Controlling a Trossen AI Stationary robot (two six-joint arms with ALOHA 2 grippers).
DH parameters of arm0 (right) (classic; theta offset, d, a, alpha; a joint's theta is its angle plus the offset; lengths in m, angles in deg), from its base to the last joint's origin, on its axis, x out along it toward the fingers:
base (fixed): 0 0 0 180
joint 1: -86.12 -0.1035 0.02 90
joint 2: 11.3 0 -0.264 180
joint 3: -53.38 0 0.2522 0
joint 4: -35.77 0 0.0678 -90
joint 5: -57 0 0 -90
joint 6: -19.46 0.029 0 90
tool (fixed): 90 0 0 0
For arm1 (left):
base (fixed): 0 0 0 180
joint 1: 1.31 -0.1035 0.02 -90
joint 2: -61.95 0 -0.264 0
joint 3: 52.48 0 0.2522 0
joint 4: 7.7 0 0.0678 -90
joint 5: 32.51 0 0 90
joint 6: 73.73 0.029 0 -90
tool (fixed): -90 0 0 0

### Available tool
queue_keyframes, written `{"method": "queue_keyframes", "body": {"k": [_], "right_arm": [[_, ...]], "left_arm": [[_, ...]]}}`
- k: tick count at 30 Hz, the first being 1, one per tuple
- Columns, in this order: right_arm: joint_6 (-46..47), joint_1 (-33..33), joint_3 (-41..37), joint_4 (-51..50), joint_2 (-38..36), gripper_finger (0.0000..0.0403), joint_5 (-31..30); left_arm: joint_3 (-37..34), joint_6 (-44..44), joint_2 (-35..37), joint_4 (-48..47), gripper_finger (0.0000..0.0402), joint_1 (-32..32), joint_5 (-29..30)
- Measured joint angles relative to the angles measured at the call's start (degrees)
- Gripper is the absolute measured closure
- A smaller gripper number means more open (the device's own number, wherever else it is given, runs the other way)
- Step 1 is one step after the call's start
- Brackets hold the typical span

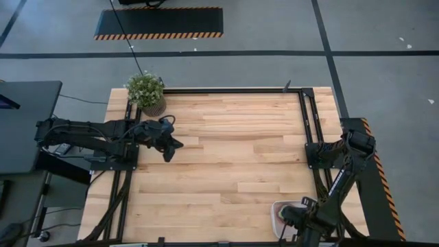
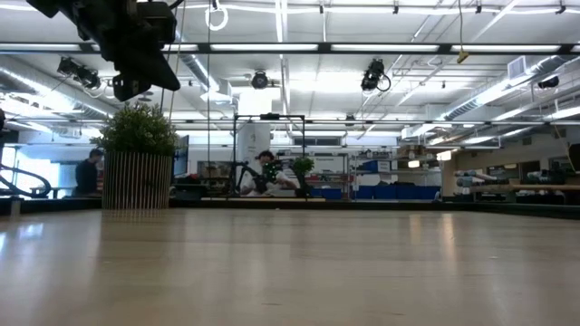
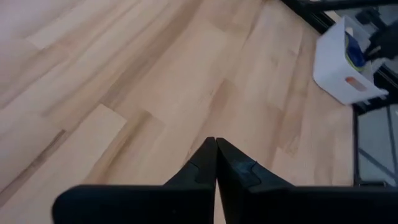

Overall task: Nest measuring cups in basket
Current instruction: Stack the dark blue measuring cup on top of the green measuring cup and put them into the white bin, then return to Home Position

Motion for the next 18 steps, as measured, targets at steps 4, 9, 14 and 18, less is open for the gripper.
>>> {"method": "queue_keyframes", "body": {"k": [4, 9, 14, 18], "right_arm": [[0.0, 0.39, 0.0, -0.21, 0.0, 0.0403, -0.55], [0.01, 0.36, 0.0, -0.23, -0.2, 0.0403, 1.77], [0.0, 0.17, 1.69, -1.52, -2.09, 0.0403, 2.04], [-0.28, 0.17, 4.54, -4.74, -5.09, 0.0403, -2.16]], "left_arm": [[0.0, 2.12, 0.0, -0.02, 0.0388, 0.0, -1.23], [0.0, 2.62, -0.01, -0.02, 0.0388, 0.0, -1.82], [0.02, 2.77, 0.0, 1.81, 0.0388, 0.0, -7.05], [0.08, 4.86, 0.62, 7.44, 0.0388, 0.43, -10.47]]}}
